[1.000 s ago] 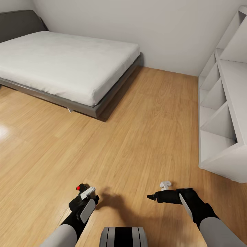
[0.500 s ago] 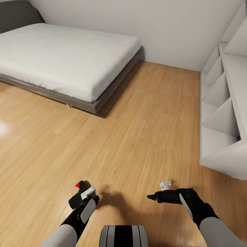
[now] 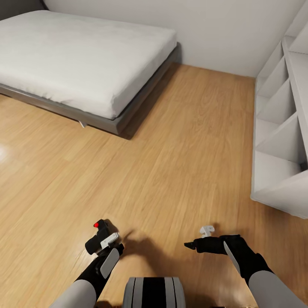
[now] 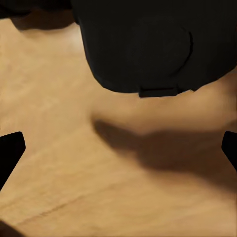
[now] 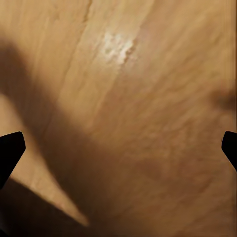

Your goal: Attach the digital camera to the camera tripod in the bedroom.

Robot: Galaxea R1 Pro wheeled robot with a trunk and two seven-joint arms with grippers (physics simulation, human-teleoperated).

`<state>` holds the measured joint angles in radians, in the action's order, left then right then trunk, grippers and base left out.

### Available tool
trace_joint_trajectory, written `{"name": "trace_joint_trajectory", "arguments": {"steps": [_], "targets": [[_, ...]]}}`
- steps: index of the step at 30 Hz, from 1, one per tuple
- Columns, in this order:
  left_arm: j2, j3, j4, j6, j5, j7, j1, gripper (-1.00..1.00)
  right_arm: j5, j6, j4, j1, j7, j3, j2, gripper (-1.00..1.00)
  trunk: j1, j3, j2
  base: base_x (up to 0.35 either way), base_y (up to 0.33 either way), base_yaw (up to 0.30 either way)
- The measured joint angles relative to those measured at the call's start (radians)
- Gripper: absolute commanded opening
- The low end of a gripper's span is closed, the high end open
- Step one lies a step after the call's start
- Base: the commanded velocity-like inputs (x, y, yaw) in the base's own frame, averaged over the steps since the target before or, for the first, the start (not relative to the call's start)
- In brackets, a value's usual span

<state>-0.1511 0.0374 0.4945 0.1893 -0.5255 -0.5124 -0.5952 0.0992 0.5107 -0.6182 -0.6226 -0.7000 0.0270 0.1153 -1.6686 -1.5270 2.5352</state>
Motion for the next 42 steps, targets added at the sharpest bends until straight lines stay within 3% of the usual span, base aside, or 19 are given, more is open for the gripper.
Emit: {"name": "trace_joint_trajectory", "arguments": {"steps": [11, 35, 42], "targets": [[-0.001, -0.001, 0.001, -0.009, 0.000, 0.006, 0.000, 1.00, -0.001, -0.003, 0.000, 0.000, 0.013, 0.001, 0.000, 1.00, -0.005, -0.043, 0.003, 0.000, 0.000, 0.000], [-0.015, -0.003, 0.017, -0.015, 0.002, 0.012, 0.000, 1.00, -0.006, -0.005, 0.000, 0.000, 0.013, 0.001, 0.000, 1.00, -0.005, -0.043, 0.003, 0.000, 0.000, 0.000], [-0.016, -0.034, 0.029, -0.016, 0.004, 0.014, 0.000, 1.00, -0.006, -0.005, 0.001, 0.000, 0.014, 0.000, -0.001, 1.00, -0.005, -0.043, 0.003, 0.000, 0.000, 0.000]]}}
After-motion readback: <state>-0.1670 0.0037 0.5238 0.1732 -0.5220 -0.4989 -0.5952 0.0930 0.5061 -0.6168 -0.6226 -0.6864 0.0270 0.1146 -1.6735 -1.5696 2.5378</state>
